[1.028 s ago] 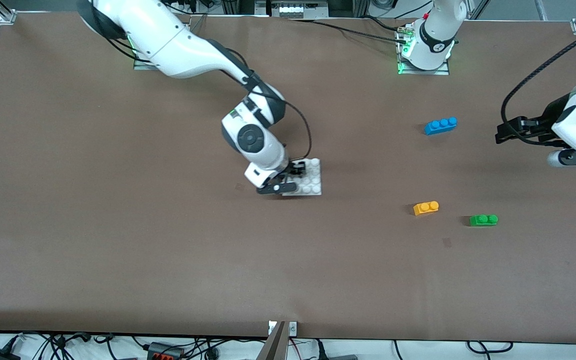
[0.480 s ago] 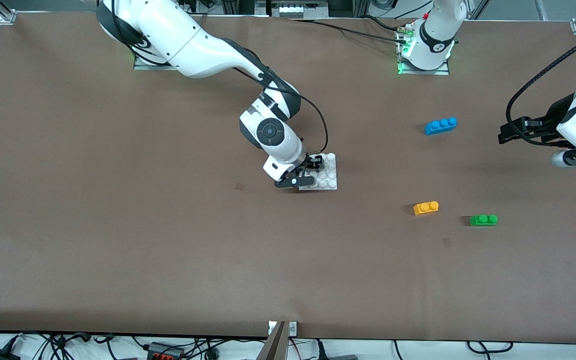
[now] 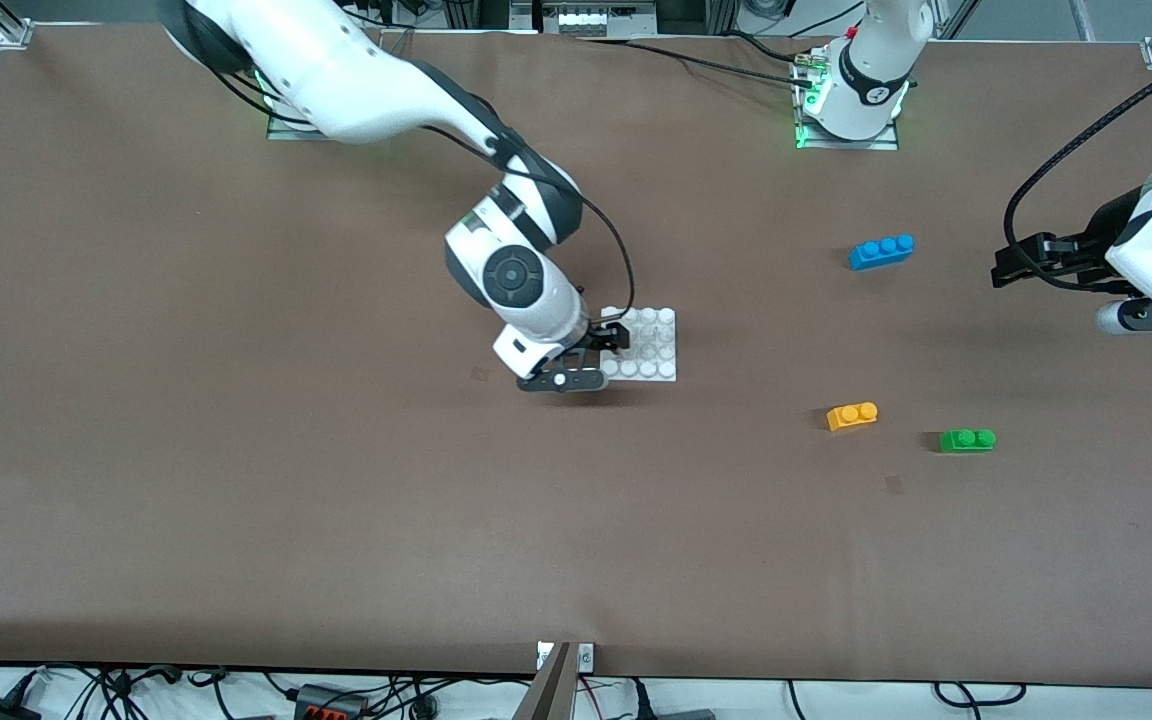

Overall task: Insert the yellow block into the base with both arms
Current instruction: 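Release the base plate and retract the right gripper to rest, then reach the left gripper down over the yellow brick, then close the left gripper on the yellow brick and lift it, then carry the yellow brick with the left gripper over the base plate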

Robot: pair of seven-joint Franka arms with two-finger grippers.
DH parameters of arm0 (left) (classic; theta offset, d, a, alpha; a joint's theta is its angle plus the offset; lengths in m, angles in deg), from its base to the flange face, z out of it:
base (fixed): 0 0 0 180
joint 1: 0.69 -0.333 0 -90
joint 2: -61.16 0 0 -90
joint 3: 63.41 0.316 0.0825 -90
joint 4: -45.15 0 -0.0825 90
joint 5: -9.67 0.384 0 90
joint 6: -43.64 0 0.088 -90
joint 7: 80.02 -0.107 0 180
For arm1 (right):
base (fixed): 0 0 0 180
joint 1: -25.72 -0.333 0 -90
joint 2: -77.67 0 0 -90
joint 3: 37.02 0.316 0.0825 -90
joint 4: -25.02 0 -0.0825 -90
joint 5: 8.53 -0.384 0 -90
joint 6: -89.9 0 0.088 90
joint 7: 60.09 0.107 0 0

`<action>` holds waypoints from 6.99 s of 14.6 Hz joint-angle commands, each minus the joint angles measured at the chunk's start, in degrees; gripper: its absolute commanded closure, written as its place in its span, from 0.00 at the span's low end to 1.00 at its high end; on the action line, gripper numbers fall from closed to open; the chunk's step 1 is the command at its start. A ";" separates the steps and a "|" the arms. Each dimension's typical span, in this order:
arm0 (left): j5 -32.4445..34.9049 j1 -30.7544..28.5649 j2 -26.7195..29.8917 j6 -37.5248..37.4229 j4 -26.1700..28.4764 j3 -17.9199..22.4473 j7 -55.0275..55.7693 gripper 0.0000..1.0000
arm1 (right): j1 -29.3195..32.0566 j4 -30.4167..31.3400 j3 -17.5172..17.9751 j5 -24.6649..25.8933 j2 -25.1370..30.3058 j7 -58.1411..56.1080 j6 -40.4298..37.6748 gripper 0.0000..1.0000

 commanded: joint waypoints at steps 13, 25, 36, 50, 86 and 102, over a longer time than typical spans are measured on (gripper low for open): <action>-1.58 2.22 -0.41 -0.96 -1.22 0.06 -1.12 0.00 | 30.25 4.15 -1.42 3.31 33.62 -31.96 -45.56 0.00; -0.96 2.04 -1.55 -0.53 -0.52 0.32 -0.51 0.00 | 29.22 20.33 -20.84 2.34 49.29 -48.49 -34.77 0.00; -1.40 1.87 -8.41 31.33 17.11 -0.12 2.21 0.00 | 28.69 20.24 -20.41 3.02 49.37 -47.79 -34.85 0.00; 3.17 1.17 -16.31 55.46 30.25 -0.03 5.21 0.00 | 27.99 20.24 -20.40 2.69 49.64 -47.61 -35.47 0.00; 15.12 3.62 -24.85 53.05 21.74 -1.95 17.34 0.60 | 27.90 20.24 -19.61 2.78 49.64 -47.70 -35.29 0.00; 7.91 22.17 -26.18 46.04 14.67 -12.42 34.56 0.62 | 28.16 20.24 -19.79 2.78 49.46 -47.61 -35.38 0.00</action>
